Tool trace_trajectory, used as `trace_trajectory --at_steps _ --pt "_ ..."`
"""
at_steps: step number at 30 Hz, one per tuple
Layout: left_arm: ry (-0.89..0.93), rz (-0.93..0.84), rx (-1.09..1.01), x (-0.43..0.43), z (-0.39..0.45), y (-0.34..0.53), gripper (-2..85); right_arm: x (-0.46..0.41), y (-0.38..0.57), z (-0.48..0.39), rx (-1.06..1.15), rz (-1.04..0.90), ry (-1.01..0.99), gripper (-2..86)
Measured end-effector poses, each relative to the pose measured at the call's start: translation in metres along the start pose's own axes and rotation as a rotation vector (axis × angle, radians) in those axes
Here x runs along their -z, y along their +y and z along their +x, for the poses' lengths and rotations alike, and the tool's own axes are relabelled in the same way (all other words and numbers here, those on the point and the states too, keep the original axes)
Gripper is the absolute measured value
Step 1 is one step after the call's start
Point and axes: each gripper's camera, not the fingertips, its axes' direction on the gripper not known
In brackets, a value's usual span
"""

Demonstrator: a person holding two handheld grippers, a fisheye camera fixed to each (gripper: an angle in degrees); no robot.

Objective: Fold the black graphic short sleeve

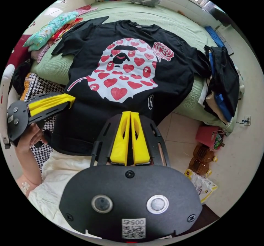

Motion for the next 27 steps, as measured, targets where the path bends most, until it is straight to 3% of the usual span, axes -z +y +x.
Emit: trace_trajectory --at_steps 11,17,20,27 --pt "-0.009 -0.018 0.015 0.005 -0.003 0.002 -0.5 0.018 0.003 0.018 -0.053 -0.037 -0.052 -1.2" --pt "-0.026 0.007 0.017 0.006 -0.004 0.01 -0.5 0.042 0.0 0.019 -0.076 0.164 -0.121 -1.2" --pt "-0.023 0.022 0.014 0.006 -0.008 0.015 -0.4 0.021 -0.002 0.016 -0.095 0.084 -0.075 -1.3" --pt "0.026 0.018 0.047 0.005 -0.026 0.019 -0.5 0.025 0.012 0.02 -0.056 0.092 -0.08 -1.4"
